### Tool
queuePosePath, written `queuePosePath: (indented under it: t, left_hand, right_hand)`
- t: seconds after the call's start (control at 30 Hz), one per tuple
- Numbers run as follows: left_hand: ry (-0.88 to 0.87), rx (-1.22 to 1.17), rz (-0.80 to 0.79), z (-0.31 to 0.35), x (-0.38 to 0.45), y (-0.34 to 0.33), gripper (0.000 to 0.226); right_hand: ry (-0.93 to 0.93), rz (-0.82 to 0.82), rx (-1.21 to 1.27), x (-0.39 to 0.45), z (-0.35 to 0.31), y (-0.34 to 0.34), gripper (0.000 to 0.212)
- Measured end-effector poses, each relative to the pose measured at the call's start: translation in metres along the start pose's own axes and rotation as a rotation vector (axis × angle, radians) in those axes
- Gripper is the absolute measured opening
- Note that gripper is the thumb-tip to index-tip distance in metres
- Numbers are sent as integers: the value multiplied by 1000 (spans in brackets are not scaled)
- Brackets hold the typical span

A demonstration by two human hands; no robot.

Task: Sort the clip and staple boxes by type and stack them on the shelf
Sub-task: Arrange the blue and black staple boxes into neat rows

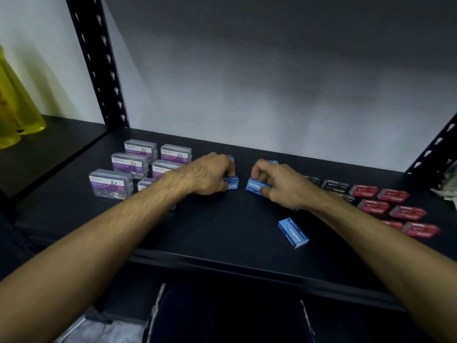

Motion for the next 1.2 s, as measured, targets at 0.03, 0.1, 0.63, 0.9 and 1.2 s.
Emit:
queuePosePath:
  t: [0.03,0.1,0.63,0.9,1.2]
  left_hand:
    - [0,0,1,0,0,0,20]
    - [-1,2,6,0,1,1,19]
    - [-40,-24,65,-2,10,16,15]
    - [-43,24,-31,2,15,5,15]
    - [-48,37,-22,-2,21,10,11]
  right_hand:
    - [-2,5,16,0,0,0,31]
    - [-21,11,34,0,2,1,36]
    - [35,133,-14,4,6,10,62]
    - [-14,170,143,10,4,6,35]
    - [-32,147,112,12,6,22,27]
Point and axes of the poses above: each hand's wrist, its own x-axis towards the middle knuckle, its own y-axis out of the back of the hand, z = x × y, the point moved 3 cm from there along x, towards the middle knuckle, and after that the axes turned 7 degrees about x, right-handed, at the moved point
